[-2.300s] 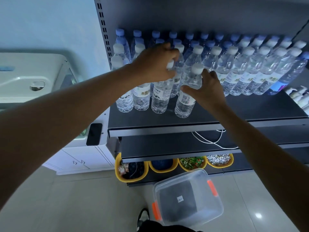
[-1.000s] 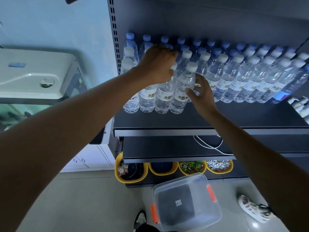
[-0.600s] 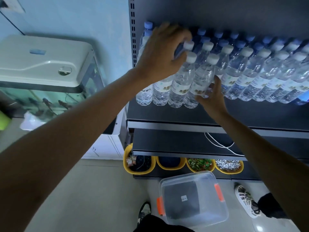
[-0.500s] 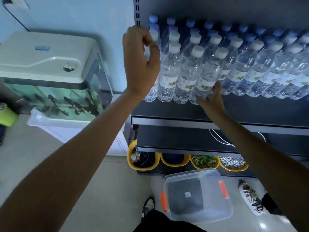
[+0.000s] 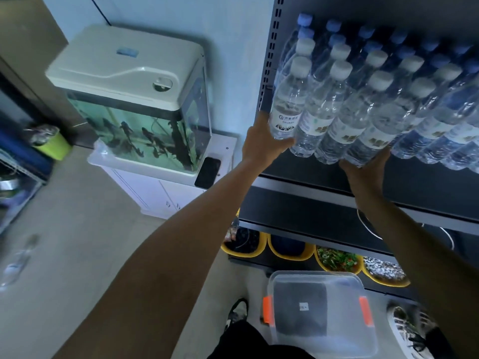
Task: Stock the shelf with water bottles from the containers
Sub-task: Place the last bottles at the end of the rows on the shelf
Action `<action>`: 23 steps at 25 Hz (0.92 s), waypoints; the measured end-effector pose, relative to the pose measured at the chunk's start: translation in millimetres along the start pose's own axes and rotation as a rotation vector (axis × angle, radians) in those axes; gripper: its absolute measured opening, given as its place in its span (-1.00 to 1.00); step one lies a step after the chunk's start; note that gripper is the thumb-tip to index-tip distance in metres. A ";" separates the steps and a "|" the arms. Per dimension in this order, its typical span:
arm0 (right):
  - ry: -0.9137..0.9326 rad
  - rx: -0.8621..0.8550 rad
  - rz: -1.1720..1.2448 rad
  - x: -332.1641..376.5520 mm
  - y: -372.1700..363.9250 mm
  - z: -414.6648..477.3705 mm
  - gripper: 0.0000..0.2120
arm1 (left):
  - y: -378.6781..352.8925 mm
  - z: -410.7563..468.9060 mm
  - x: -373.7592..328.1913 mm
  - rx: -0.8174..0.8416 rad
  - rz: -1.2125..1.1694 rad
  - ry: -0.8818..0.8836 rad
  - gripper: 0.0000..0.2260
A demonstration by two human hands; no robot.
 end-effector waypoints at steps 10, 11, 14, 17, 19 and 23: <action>-0.019 -0.002 -0.102 -6.8 7.3 -1.8 -0.20 | 3.0 15.4 14.7 0.089 -0.076 -0.104 -0.36; -0.017 -0.006 -0.106 -7.0 6.2 -1.8 -0.19 | 0.3 12.7 12.2 0.075 -0.096 -0.115 -0.31; -0.022 -0.035 -0.090 -4.2 0.2 -3.1 -0.17 | -0.4 12.2 2.8 -0.040 0.105 -0.164 -0.31; -0.030 -0.061 -0.063 -0.4 -3.4 -5.2 -0.11 | 11.2 18.7 1.9 0.106 0.034 -0.170 -0.34; -0.026 -0.052 -0.055 2.8 -4.7 -5.5 -0.09 | 18.6 19.6 8.8 0.265 -0.176 -0.162 -0.26; -0.037 -0.047 -0.044 2.0 -2.5 -4.0 -0.11 | 11.9 10.4 9.2 0.123 0.012 -0.223 -0.23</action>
Point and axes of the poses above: each hand's wrist, its own z-axis towards the middle knuckle, its own y-axis out of the back of the hand, x = y × z, the point moved 1 cm from there along z, towards the middle knuckle, and after that the axes turned 1 degree about y, right-handed, at the moved point
